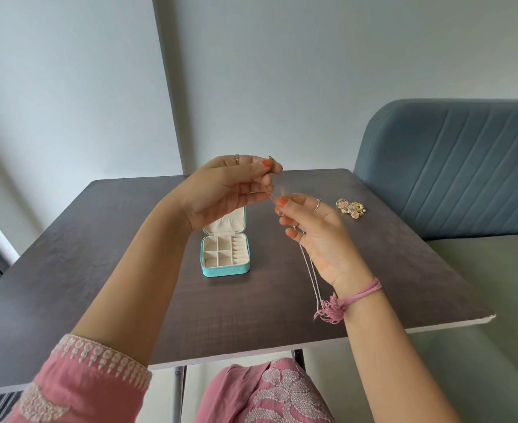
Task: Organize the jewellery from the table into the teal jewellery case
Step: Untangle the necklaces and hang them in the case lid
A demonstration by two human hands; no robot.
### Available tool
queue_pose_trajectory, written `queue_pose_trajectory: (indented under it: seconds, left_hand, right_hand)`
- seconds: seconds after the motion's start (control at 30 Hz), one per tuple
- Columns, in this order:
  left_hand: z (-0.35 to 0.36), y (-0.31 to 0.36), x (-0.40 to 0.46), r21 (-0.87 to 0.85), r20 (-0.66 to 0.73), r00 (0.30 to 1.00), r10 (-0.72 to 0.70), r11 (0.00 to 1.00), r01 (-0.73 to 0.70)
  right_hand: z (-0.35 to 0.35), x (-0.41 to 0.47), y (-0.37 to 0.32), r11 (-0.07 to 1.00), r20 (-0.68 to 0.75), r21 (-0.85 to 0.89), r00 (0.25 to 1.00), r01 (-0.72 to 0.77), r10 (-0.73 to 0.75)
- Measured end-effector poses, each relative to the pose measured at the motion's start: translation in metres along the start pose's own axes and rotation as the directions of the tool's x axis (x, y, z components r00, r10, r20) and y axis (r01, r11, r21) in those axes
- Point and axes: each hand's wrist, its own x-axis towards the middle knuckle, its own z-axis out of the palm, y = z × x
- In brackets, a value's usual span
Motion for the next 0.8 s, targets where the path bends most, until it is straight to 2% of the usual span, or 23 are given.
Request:
queue_pose_trajectory:
  seconds: [0.1, 0.23, 0.33, 0.57, 0.8]
  left_hand:
    - [0.001, 0.006, 0.000, 0.044, -0.022, 1.000, -0.015, 0.999, 0.016]
    - [0.001, 0.008, 0.000, 0.057, -0.025, 0.999, -0.043, 0.997, 0.045]
    - [0.002, 0.008, -0.001, 0.058, -0.025, 0.998, -0.055, 0.997, 0.057]
    - [0.003, 0.005, -0.005, 0.042, -0.034, 0.997, -0.073, 0.996, 0.075]
    - [0.003, 0.002, -0.010, 0.036, -0.030, 1.000, -0.008, 0.999, 0.009]
  right_hand:
    - [-0.004, -0.001, -0.001, 0.997, 0.057, -0.075, 0.998, 0.012, -0.008]
    - [-0.010, 0.002, -0.011, 0.992, 0.010, -0.119, 0.999, 0.050, -0.049]
    - [-0.010, 0.008, -0.022, 0.982, -0.007, -0.152, 0.994, 0.110, -0.112]
    - [-0.002, 0.018, -0.050, 0.918, 0.094, -0.265, 0.955, 0.296, -0.281]
    - [0.004, 0.020, -0.058, 0.907, 0.178, -0.296, 0.950, 0.300, -0.256]
